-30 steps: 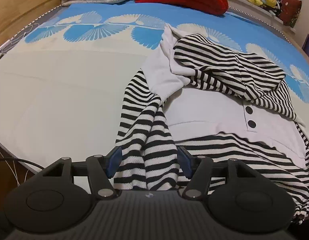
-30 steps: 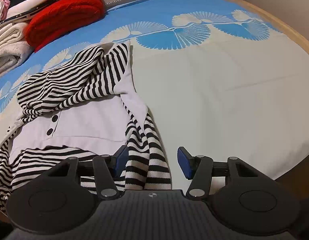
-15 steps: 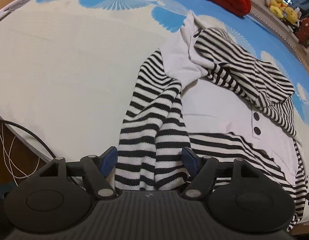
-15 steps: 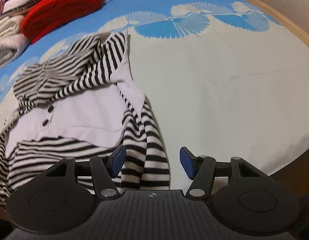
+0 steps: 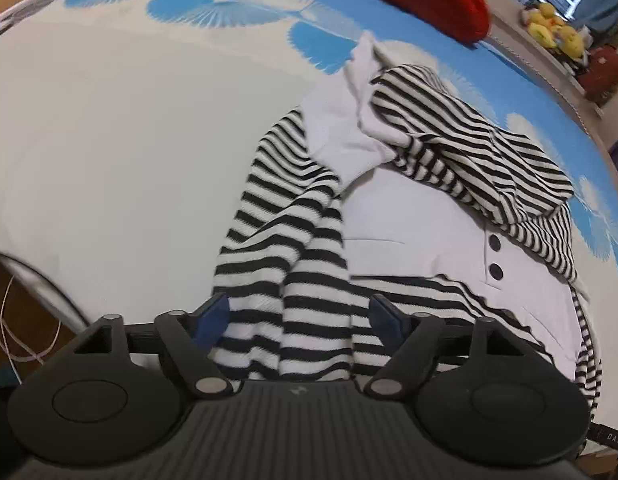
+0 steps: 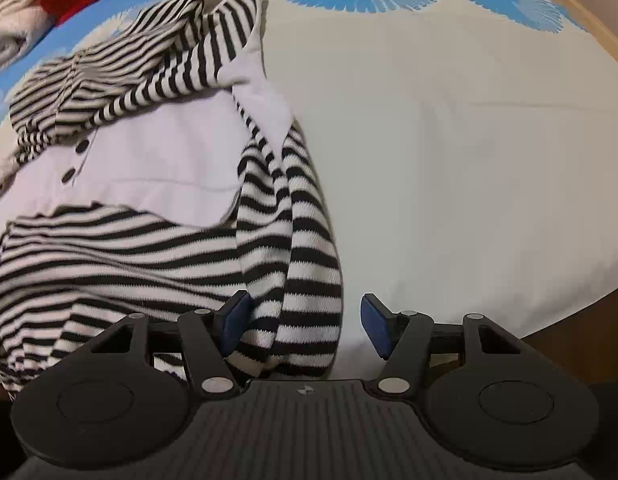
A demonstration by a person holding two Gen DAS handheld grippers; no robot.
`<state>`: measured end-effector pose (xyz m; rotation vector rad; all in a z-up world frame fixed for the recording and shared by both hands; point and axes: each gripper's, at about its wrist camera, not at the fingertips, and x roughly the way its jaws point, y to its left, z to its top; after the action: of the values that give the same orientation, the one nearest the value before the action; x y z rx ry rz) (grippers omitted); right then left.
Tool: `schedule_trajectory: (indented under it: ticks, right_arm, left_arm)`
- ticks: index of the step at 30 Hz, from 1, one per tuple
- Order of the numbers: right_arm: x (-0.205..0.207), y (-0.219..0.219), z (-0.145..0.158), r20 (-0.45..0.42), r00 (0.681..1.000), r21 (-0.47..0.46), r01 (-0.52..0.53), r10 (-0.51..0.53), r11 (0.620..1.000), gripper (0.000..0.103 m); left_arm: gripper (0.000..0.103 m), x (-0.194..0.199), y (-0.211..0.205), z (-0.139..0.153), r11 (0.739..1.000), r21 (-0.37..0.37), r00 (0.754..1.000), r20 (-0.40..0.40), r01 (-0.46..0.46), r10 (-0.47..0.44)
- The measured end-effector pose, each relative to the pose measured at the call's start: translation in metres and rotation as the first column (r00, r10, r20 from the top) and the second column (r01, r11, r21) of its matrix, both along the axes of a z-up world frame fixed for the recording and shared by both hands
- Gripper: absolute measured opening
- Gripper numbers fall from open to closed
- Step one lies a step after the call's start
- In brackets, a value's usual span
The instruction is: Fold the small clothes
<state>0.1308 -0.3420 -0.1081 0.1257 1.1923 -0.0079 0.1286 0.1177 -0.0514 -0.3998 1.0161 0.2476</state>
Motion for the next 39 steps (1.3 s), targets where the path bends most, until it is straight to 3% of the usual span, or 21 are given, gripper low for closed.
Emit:
schedule_trajectory:
  ticks: [8, 10, 13, 14, 15, 16, 17, 18, 19, 23, 26, 28, 29, 31, 34, 37, 39]
  right_arm:
    - [-0.005, 0.005, -0.001, -0.014, 1.000, -0.020, -0.027, 0.026, 0.999, 0.067]
    - [-0.006, 0.003, 0.000, -0.016, 1.000, -0.014, -0.021, 0.021, 1.000, 0.067]
    - [-0.008, 0.001, 0.000, -0.017, 1.000, -0.004, -0.015, 0.015, 1.000, 0.065]
    - [-0.008, 0.001, 0.001, -0.018, 1.000, -0.002, -0.016, 0.016, 1.000, 0.064]
    - [-0.008, 0.002, 0.001, -0.015, 1.000, 0.005, -0.019, 0.019, 1.000, 0.057]
    - [-0.008, 0.002, 0.002, -0.010, 1.000, 0.018, -0.026, 0.026, 0.999, 0.042]
    - [-0.009, 0.003, 0.004, 0.000, 0.999, 0.035, -0.039, 0.039, 0.999, 0.033]
    - [-0.009, 0.005, 0.006, 0.013, 0.999, 0.033, -0.050, 0.050, 0.998, 0.015]
    - [-0.010, 0.008, 0.008, 0.027, 0.998, 0.021, -0.062, 0.061, 0.998, 0.010]
    - [-0.013, 0.006, 0.020, 0.103, 0.994, 0.026, -0.048, 0.045, 0.999, 0.007]
    - [-0.016, -0.008, 0.050, 0.278, 0.961, 0.053, -0.003, -0.012, 0.999, 0.006]
    - [-0.018, -0.013, 0.066, 0.366, 0.931, -0.016, 0.026, -0.018, 1.000, 0.006]
    - [-0.017, -0.014, 0.067, 0.368, 0.930, -0.058, 0.040, -0.016, 0.998, 0.006]
    - [-0.012, -0.016, 0.056, 0.295, 0.955, -0.071, 0.058, -0.034, 0.996, 0.006]
    - [-0.006, -0.014, 0.029, 0.125, 0.991, -0.034, 0.043, -0.038, 0.999, 0.006]
    - [-0.004, -0.011, 0.016, 0.029, 0.999, 0.031, 0.041, -0.042, 0.999, 0.009]
    - [-0.005, -0.006, 0.015, 0.016, 0.999, 0.043, 0.047, -0.048, 0.998, 0.015]
  left_arm:
    - [0.083, 0.007, -0.014, -0.034, 0.986, 0.153, 0.980, -0.196, 0.070, -0.039]
    - [0.077, 0.004, -0.012, -0.033, 0.987, 0.150, 0.982, -0.184, 0.065, -0.037]
    - [0.052, 0.000, -0.011, -0.029, 0.987, 0.137, 0.984, -0.163, 0.088, -0.065]
    - [0.038, -0.002, -0.012, -0.028, 0.987, 0.129, 0.985, -0.156, 0.099, -0.078]
    - [0.027, -0.002, -0.013, -0.027, 0.987, 0.119, 0.985, -0.150, 0.105, -0.086]
    - [0.024, -0.002, -0.013, -0.026, 0.988, 0.112, 0.985, -0.145, 0.108, -0.091]
    - [0.020, -0.002, -0.015, -0.024, 0.988, 0.112, 0.985, -0.142, 0.110, -0.094]
    - [0.017, -0.003, -0.017, -0.023, 0.988, 0.111, 0.986, -0.137, 0.111, -0.096]
    - [0.016, -0.003, -0.017, -0.022, 0.988, 0.107, 0.987, -0.132, 0.108, -0.094]
    - [0.010, -0.007, -0.015, -0.009, 0.991, 0.107, 0.996, -0.056, 0.082, -0.076]
    - [0.010, -0.014, -0.023, 0.014, 0.987, 0.107, 0.990, 0.069, 0.118, -0.126]
    - [0.010, -0.017, -0.030, 0.022, 0.982, 0.105, 0.979, 0.114, 0.160, -0.172]
    - [0.010, -0.018, -0.033, 0.023, 0.978, 0.105, 0.974, 0.117, 0.180, -0.192]
    - [0.010, -0.018, -0.038, 0.018, 0.973, 0.120, 0.978, 0.053, 0.196, -0.204]
    - [0.011, -0.015, -0.032, -0.008, 0.976, 0.114, 0.977, -0.124, 0.186, -0.171]
    - [0.013, -0.010, -0.020, -0.012, 0.986, 0.065, 0.979, -0.146, 0.152, -0.141]
    - [0.023, -0.007, -0.016, -0.011, 0.988, 0.049, 0.979, -0.149, 0.148, -0.140]
